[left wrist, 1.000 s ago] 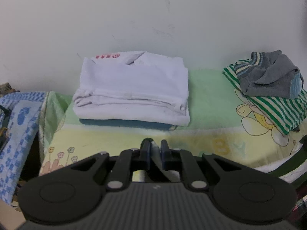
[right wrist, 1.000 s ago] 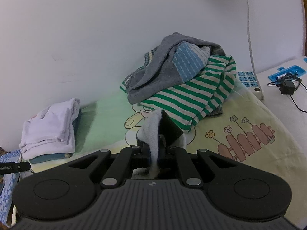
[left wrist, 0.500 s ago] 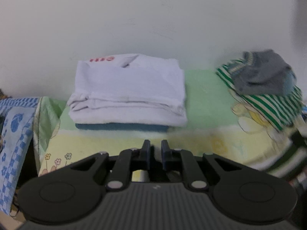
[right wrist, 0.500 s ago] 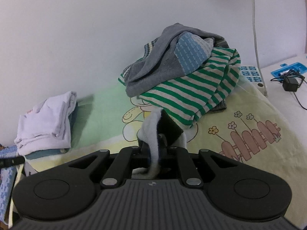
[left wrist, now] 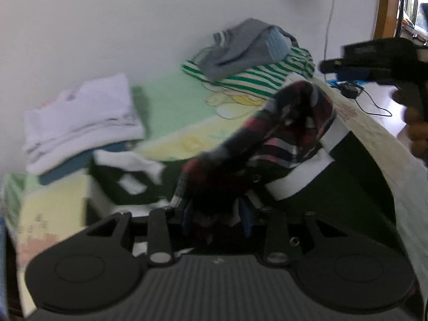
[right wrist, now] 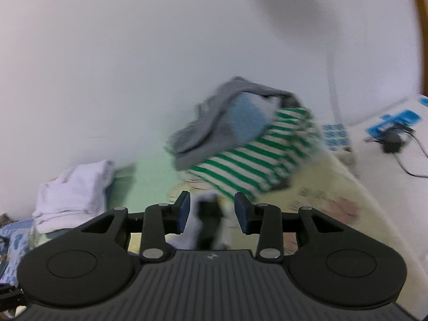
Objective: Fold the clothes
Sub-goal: 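Lay the cardigan flat on the sheet and open both tools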
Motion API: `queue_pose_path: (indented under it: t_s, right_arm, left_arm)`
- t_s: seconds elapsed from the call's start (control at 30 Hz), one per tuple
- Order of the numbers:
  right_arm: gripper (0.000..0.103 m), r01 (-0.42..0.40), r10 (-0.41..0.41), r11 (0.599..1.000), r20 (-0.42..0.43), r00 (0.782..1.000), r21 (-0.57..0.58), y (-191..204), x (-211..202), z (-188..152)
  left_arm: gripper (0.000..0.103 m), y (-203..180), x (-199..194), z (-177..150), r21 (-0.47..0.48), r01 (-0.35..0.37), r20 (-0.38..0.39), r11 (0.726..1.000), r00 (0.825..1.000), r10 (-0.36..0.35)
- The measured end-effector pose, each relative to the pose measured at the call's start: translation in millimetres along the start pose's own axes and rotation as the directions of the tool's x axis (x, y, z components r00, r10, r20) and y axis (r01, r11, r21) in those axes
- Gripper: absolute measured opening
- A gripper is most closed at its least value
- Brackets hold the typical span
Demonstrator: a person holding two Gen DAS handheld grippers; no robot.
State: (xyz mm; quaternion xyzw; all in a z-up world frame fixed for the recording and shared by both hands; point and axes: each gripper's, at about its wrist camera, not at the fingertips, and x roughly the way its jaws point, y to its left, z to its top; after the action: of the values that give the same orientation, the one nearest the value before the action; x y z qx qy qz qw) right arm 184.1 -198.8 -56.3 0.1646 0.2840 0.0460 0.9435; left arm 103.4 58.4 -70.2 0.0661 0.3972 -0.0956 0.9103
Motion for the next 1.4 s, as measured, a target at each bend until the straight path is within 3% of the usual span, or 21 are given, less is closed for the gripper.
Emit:
queue_pose_path:
  t_s: [0.23, 0.47, 0.5, 0.6, 0.77, 0.87, 1.13, 1.27, 1.4]
  right_arm:
    - [0.039, 0.054, -0.051, 0.998, -0.083, 0.995, 0.032, -37, -26, -25]
    - [0.039, -0.024, 0.013, 0.998, -0.161, 0.987, -0.065, -25, -35, -59]
    - [0.039, -0.028, 0.015, 0.997, -0.166, 0.986, -0.078, -22, -35, -63]
    - [0.039, -0.042, 0.021, 0.994, -0.193, 0.981, -0.105, -15, -33, -70]
    - [0.04, -0.047, 0.016, 0.99, -0.222, 0.975, -0.136, -11, -31, -73]
    - [0.04, -0.018, -0.027, 0.983, -0.238, 0.971, -0.182, -9, -30, -77]
    - [0.04, -0.025, -0.042, 0.972, -0.279, 0.959, -0.234, -12, -40, -82]
    - [0.039, -0.034, -0.042, 0.975, -0.329, 0.944, -0.222, -15, -57, -88]
    - [0.027, -0.014, -0.062, 0.976, -0.341, 0.938, -0.218, -11, -73, -107]
  left_arm:
    - [0.036, 26, 55, 36, -0.058, -0.097, -0.034, 0.994, 0.995, 0.095]
    - [0.042, 50, 109, 64, -0.056, -0.191, -0.078, 0.98, 0.979, 0.186]
    - [0.048, 53, 115, 65, -0.061, -0.197, -0.083, 0.979, 0.978, 0.192]
    - [0.049, 64, 119, 67, -0.102, -0.19, -0.09, 0.976, 0.979, 0.182]
    - [0.048, 71, 64, 59, -0.144, -0.116, -0.028, 0.983, 0.993, 0.113]
    - [0.057, 68, 19, 35, -0.136, -0.065, -0.004, 0.989, 0.998, 0.065]
    - [0.057, 27, -50, -58, -0.08, -0.046, -0.063, 0.996, 0.997, 0.041]
    - [0.057, 8, -78, -99, -0.054, -0.026, -0.099, 0.998, 0.995, 0.021]
    - [0.057, 6, -87, -125, -0.078, 0.014, -0.138, 0.997, 0.99, -0.025]
